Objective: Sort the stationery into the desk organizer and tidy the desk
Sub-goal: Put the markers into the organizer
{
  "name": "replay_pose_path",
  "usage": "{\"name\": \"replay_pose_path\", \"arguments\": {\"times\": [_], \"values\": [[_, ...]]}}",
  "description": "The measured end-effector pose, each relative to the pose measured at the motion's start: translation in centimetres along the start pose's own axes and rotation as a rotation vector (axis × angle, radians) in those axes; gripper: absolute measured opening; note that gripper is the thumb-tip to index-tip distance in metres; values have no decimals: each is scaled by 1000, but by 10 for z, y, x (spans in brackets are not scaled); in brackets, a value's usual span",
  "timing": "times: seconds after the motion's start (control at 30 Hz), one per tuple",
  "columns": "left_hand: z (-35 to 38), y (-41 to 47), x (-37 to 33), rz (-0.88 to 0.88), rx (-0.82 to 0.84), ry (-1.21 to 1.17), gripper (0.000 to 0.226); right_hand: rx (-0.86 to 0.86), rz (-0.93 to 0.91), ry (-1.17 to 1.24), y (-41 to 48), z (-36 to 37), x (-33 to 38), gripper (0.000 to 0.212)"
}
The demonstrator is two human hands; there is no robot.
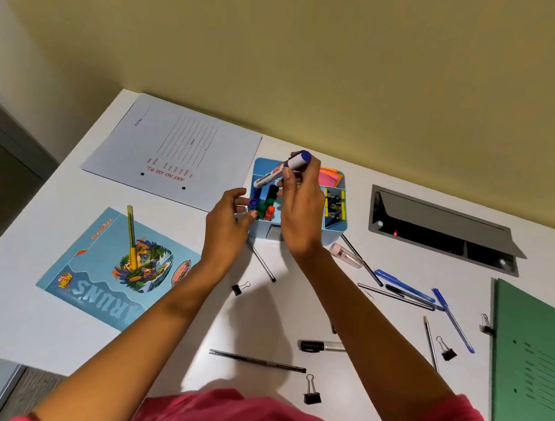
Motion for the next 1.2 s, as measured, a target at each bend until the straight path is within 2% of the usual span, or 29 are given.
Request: {"name": "replay_pose_path", "arguments": {"times": [0.17, 0.3, 0.4, 0.5, 0.67, 0.83, 0.9, 1.03, 1.2], "values": [[-1, 1, 2, -1, -19, -35, 38, 3, -98, -79, 2, 7, 9, 25], [0, 6, 4, -2, -17, -39, 43, -57, -86, -70, 1, 1, 5, 25], [7, 11, 2, 24, 49, -18, 58, -84, -57, -42, -2, -4, 0, 24], [17, 15, -6, 71, 147, 19, 67, -17, -68, -56, -4, 3, -5, 24], [21, 15, -12, 141, 180, 45, 52, 166, -94, -196, -10, 28, -16, 25], [16, 15, -7, 163, 154, 18, 41, 186, -216, -319, -18, 41, -20, 21], [16, 15, -6, 167, 158, 13, 40, 168, -214, -305, -20, 40, -22, 23], [16, 16, -5, 151, 161, -20, 41, 120, -219, -152, -19, 30, -13, 39], [17, 16, -4, 154, 163, -1, 45, 227, -341, -210, -19, 36, -6, 42]]}}
Point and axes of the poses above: each hand's wrist, its own y-axis towards the middle knuckle, its own z-axis out of the palm, x = y × z, the point moved 9 cm from there along y, towards the middle knuckle, and after that the axes turned 5 degrees about -y, right-handed, at the moved point
